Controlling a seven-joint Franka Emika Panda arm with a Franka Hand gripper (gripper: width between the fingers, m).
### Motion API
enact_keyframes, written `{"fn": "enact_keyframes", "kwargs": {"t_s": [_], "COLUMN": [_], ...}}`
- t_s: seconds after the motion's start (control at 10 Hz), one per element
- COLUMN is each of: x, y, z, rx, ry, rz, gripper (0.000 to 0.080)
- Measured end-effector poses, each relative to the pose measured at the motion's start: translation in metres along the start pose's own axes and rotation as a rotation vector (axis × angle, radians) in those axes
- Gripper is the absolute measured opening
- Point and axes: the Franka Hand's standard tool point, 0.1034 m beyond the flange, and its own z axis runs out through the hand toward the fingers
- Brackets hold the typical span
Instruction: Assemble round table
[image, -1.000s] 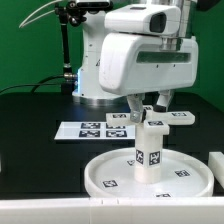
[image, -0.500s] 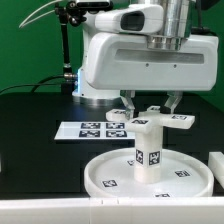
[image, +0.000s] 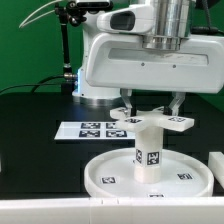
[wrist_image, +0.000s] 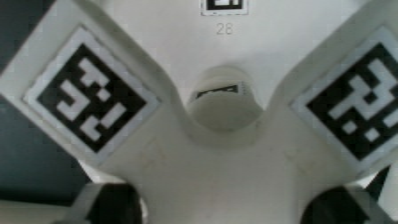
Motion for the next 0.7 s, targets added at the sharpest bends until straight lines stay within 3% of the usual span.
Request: {"fn": "enact_keyframes", "kwargs": {"t_s": [0.3,0.7], "x": [-0.0002,-0.0004], "y": [0.0019,-0.0013], "z": [0.0001,-0.0003], "rx": [0.034,0.039], "ry": [-0.012,-0.018], "rz": [0.255,0.541], "gripper": [0.0442,0.0442]}}
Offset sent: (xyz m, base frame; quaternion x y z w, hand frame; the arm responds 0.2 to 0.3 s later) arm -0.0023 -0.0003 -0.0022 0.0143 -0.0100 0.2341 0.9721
